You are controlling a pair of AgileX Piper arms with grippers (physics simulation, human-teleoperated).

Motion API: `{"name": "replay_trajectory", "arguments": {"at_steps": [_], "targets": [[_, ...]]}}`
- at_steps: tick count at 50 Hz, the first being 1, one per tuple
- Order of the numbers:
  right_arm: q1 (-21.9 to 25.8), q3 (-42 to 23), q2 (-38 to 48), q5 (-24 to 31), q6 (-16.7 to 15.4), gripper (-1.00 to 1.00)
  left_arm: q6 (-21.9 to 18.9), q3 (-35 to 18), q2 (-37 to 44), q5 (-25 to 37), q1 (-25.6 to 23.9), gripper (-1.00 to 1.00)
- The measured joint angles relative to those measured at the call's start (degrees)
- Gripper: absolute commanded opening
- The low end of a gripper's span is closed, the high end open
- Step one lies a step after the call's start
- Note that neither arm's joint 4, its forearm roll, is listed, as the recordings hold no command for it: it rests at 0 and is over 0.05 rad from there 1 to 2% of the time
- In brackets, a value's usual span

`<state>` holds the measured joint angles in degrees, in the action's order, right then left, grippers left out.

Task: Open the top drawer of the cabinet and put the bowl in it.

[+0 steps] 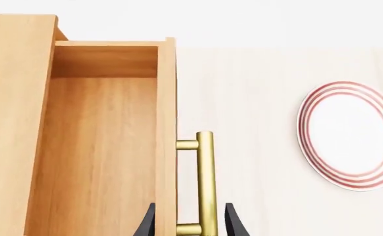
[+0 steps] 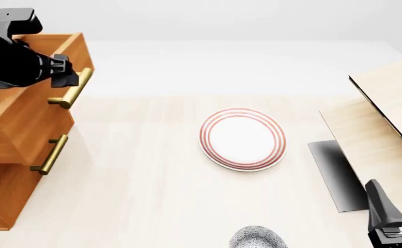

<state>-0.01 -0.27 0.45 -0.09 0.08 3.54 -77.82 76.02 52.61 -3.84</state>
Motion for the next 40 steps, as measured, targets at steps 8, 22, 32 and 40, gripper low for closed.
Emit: {"name": "replay_trajectory", "arguments": {"at_steps": [8, 22, 32, 40], "targets": [[0.0, 0.0, 0.0, 0.0, 0.0, 1.0, -0.5, -0.3, 0.3, 0.4, -1.6, 1.0], [0.0, 0.0, 0.0, 0.0, 0.0, 1.0, -0.9, -1.4, 1.8, 0.9, -4.9, 1.0], [0.0, 0.0, 0.0, 0.0, 0.0, 1.0, -1.0, -2.0, 2.4, 1.0, -6.7, 1.0], [0.0, 0.0, 0.0, 0.0, 0.0, 1.0, -1.1, -2.5, 2.8, 1.3, -8.0, 1.0]]}}
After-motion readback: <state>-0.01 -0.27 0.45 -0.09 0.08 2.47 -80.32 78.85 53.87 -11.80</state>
